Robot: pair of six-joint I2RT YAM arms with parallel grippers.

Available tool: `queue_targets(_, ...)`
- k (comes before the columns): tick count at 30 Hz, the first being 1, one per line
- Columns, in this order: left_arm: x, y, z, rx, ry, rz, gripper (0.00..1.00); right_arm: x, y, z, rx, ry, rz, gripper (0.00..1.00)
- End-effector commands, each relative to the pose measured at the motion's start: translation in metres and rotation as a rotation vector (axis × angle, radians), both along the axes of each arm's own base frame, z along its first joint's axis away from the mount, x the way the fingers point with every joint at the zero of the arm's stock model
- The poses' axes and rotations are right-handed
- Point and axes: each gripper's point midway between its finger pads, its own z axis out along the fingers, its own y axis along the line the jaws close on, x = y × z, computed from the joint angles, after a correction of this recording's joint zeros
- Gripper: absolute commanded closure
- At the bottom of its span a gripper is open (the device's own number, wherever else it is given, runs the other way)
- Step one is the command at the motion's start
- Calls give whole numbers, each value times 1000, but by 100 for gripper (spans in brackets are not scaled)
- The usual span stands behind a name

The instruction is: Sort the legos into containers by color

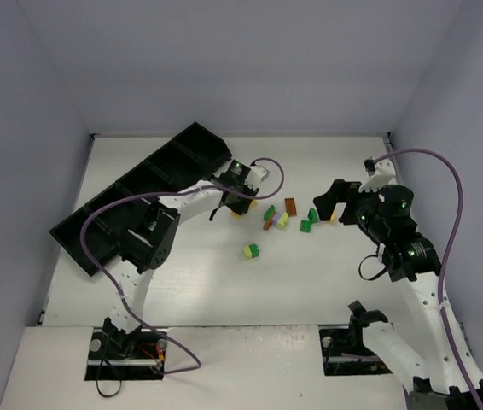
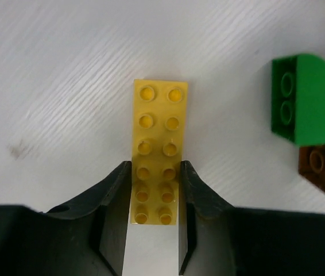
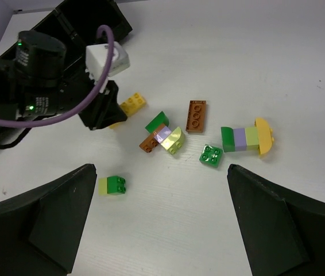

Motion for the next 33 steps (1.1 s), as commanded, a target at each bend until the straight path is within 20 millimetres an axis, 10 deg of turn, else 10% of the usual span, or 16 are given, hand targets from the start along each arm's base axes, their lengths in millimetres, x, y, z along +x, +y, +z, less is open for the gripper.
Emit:
queue_targets(1,22,18,100,-114,-215,200,100,6,4,20,0,-66,26,6)
queue_targets(10,-18,194,188,-195,-322,923,100,14,8,18,2,-25,29,8)
queue_targets(20,-109,363,159,-53,-331,1469,100,13,26,15,37,10,75,8)
queue_targets(33,-147,454,100,-28,-203,1810,100,-1,40,16,45,8,132,7)
